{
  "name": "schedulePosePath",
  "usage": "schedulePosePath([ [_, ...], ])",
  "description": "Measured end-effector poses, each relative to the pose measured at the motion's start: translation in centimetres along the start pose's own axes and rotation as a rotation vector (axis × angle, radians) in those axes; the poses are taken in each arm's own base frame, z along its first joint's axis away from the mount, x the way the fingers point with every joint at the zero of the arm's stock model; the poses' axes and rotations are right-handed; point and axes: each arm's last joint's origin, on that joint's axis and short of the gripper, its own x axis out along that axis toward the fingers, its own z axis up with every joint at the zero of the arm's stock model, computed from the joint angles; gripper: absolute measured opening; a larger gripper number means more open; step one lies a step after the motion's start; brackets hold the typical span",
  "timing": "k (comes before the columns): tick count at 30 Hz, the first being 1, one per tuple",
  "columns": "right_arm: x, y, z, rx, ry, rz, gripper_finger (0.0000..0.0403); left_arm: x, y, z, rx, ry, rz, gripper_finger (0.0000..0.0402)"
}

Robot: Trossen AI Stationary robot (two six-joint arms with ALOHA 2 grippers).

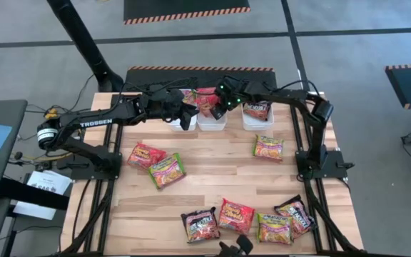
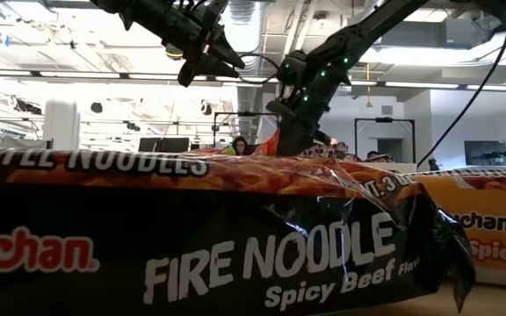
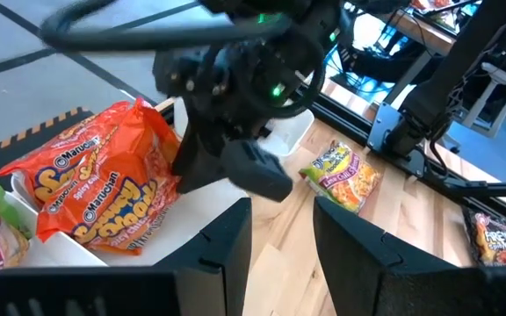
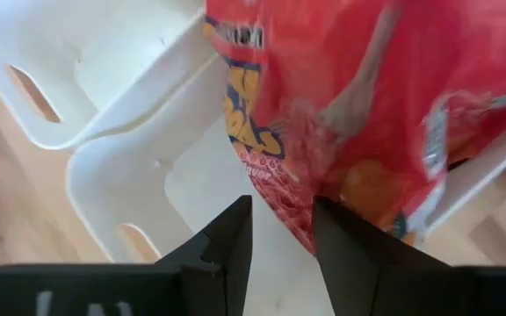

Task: Sort Maruchan noodles
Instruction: Put the orange noodle pack into the middle white bin

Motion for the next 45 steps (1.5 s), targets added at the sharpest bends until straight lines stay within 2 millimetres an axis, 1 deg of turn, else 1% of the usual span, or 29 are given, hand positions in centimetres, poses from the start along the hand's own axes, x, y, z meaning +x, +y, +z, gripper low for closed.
schedulePosePath([
  [5, -2.5, 0.6, 1.1, -0.006, -0.047, 0.013, 0.0139, 0.0, 0.0, 0.0, -0.002, 0.000, 0.000, 0.0111],
  [8, -3.1, 1.3, 1.6, -0.037, -0.060, 0.024, 0.0139, 0.0, 0.0, 0.0, -0.003, 0.000, 0.000, 0.0111],
  [12, -3.9, 3.3, 2.1, -0.208, -0.092, 0.051, 0.0139, 0.0, 0.0, 0.0, -0.002, 0.000, 0.000, 0.0111],
  [15, -3.9, 4.5, 1.7, -0.344, -0.081, 0.028, 0.0139, 0.0, 0.0, 0.0, -0.002, 0.000, 0.000, 0.0111],
  [17, -3.9, 4.9, 1.4, -0.431, -0.076, -0.002, 0.0139, 0.0, 0.0, 0.0, -0.002, 0.000, -0.001, 0.0111],
  [19, -3.9, 4.8, 1.5, -0.494, -0.075, -0.015, 0.0139, 0.0, -0.1, 0.0, -0.002, 0.005, -0.020, 0.0111],
  [22, -2.8, 4.2, 1.6, -0.526, -0.062, -0.027, 0.0139, -0.2, -0.3, 0.2, -0.012, 0.000, -0.068, 0.0111],
  [25, -1.4, 3.3, 1.3, -0.493, -0.015, -0.052, 0.0139, -0.9, -0.6, 0.9, -0.010, -0.039, -0.109, 0.0111],
  [30, -1.6, 2.3, 1.6, -0.401, -0.022, -0.099, 0.0139, -1.6, -0.8, 1.5, 0.000, -0.081, -0.112, 0.0111],
  [32, -2.3, 2.1, 1.7, -0.380, -0.025, -0.101, 0.0139, -1.6, -0.7, 1.5, 0.002, -0.086, -0.094, 0.0111],
  [36, -4.4, 2.4, 2.0, -0.378, -0.062, -0.057, 0.0140, -1.5, -0.7, 1.3, 0.000, -0.075, -0.087, 0.0111],
  [40, -6.2, 2.1, 2.5, -0.368, -0.108, -0.052, 0.0154, -1.5, -0.6, 1.1, -0.001, -0.057, -0.079, 0.0111],
  [42, -7.1, 1.6, 3.0, -0.356, -0.157, -0.057, 0.0166, -1.5, -0.6, 1.2, 0.000, -0.058, -0.079, 0.0111],
  [45, -7.5, 0.3, 3.9, -0.323, -0.212, -0.026, 0.0188, -1.5, -0.6, 1.2, 0.014, -0.060, -0.078, 0.0111],
])
